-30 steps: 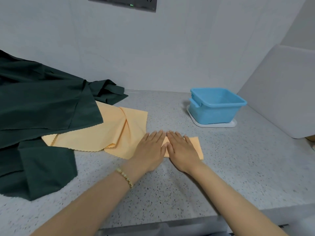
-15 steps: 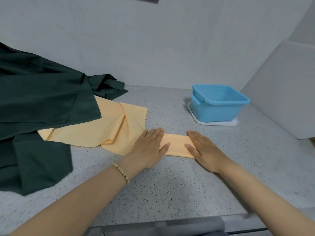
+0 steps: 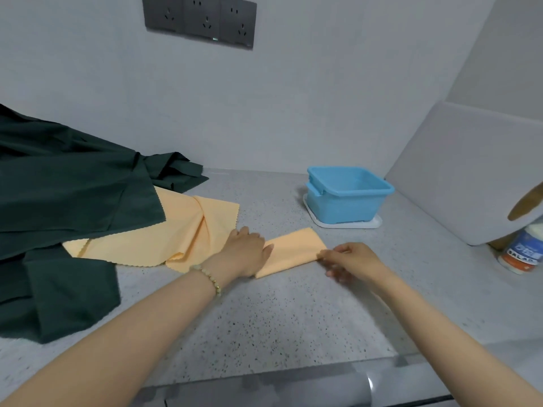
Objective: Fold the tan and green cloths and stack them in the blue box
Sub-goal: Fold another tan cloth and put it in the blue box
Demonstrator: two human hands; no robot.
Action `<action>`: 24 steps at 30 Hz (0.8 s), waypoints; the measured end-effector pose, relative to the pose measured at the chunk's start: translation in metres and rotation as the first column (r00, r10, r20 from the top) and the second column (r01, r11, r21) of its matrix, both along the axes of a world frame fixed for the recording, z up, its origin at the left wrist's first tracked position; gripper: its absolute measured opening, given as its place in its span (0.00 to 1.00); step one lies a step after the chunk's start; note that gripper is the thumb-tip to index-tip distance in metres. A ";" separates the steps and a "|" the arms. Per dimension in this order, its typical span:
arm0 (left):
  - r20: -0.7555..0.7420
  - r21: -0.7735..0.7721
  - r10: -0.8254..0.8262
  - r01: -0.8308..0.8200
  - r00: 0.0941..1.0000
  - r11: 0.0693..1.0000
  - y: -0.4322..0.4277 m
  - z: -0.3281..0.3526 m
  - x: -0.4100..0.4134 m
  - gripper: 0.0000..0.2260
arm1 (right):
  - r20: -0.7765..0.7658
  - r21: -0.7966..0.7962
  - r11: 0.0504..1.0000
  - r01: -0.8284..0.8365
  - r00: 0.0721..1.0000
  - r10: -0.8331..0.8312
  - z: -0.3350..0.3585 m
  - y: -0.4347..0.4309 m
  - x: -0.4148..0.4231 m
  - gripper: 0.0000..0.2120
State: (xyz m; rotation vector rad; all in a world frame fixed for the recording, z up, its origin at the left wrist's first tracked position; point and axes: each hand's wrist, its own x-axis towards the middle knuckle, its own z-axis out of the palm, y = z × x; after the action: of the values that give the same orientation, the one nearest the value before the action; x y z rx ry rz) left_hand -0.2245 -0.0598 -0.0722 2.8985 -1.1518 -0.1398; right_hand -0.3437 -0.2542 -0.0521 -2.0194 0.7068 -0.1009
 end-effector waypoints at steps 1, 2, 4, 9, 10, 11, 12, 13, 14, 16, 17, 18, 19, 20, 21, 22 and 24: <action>0.000 0.014 -0.019 0.019 1.000 1.000 0.000 0.001 0.000 0.21 | 0.019 0.150 0.989 0.012 1.000 -0.015 0.002 0.005 0.002 0.20; -0.002 0.018 -0.037 0.037 0.999 0.999 0.001 0.003 -0.001 0.20 | 0.037 0.247 0.969 0.027 0.999 -0.038 0.004 0.010 0.006 0.19; -0.020 -0.004 -0.075 0.075 0.997 0.997 0.002 0.003 -0.004 0.18 | 0.066 0.379 0.924 0.054 0.994 -0.085 0.004 0.022 0.015 0.16; -0.260 -0.333 -0.090 -0.002 0.961 0.943 0.005 0.005 -0.008 0.17 | 0.112 0.456 0.889 -0.026 0.993 -0.028 -0.001 0.051 0.035 0.13; -0.317 -0.415 -0.048 -0.093 0.947 0.905 0.005 0.010 -0.005 0.20 | 0.132 0.474 0.879 -0.056 0.991 -0.009 0.000 0.052 0.038 0.12; -0.357 -0.492 -0.006 -0.183 0.934 0.851 0.004 0.016 -0.002 0.21 | 0.156 0.499 0.861 -0.095 0.988 0.018 0.004 0.051 0.039 0.10; -0.408 -0.554 0.024 -0.269 0.912 0.788 0.001 0.025 0.002 0.23 | 0.188 0.524 0.839 -0.145 0.981 0.052 0.010 0.049 0.040 0.08; -0.493 -0.603 0.014 -0.353 0.870 0.715 -0.002 0.034 0.005 0.24 | 0.217 0.542 0.818 -0.195 0.972 0.087 0.017 0.047 0.040 0.07; -0.605 -0.628 -0.044 -0.443 0.795 0.639 -0.007 0.044 0.009 0.25 | 0.241 0.546 0.801 -0.244 0.962 0.129 0.025 0.045 0.041 0.07; -0.809 -0.581 -0.279 -0.627 0.518 0.520 -0.017 0.063 0.013 0.24 | 0.261 0.530 0.782 -0.328 0.940 0.217 0.039 0.042 0.040 0.06; -0.842 -0.533 -0.385 -0.692 0.379 0.486 -0.023 0.071 0.015 0.22 | 0.272 0.513 0.782 -0.355 0.931 0.244 0.044 0.038 0.041 0.07; -0.848 -0.484 -0.463 -0.736 0.260 0.473 -0.028 0.077 0.016 0.20 | 0.279 0.503 0.785 -0.362 0.927 0.249 0.049 0.036 0.042 0.08; -0.844 -0.450 -0.502 -0.760 0.189 0.470 -0.032 0.083 0.015 0.19 | 0.288 0.504 0.788 -0.354 0.929 0.233 0.053 0.034 0.043 0.09; -0.840 -0.429 -0.519 -0.779 0.159 0.456 -0.040 0.088 0.015 0.18 | 0.298 0.510 0.791 -0.338 0.932 0.206 0.056 0.031 0.045 0.09; -0.833 -0.427 -0.528 -0.799 0.165 0.423 -0.048 0.092 0.017 0.18 | 0.309 0.521 0.789 -0.326 0.934 0.182 0.059 0.027 0.045 0.09; -0.814 -0.444 -0.545 -0.822 0.203 0.357 -0.054 0.093 0.018 0.17 | 0.314 0.528 0.785 -0.324 0.933 0.174 0.060 0.025 0.044 0.10; -0.760 -0.507 -0.550 -0.845 0.345 0.170 -0.075 0.097 0.025 0.14 | 0.313 0.557 0.767 -0.318 0.936 0.161 0.062 0.014 0.042 0.12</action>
State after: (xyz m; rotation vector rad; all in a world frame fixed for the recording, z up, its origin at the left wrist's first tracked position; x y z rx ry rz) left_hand -0.1995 -0.1346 0.0253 1.0926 -0.1866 -0.6545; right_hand -0.3020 -0.2405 0.0095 -1.4239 0.2556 0.0266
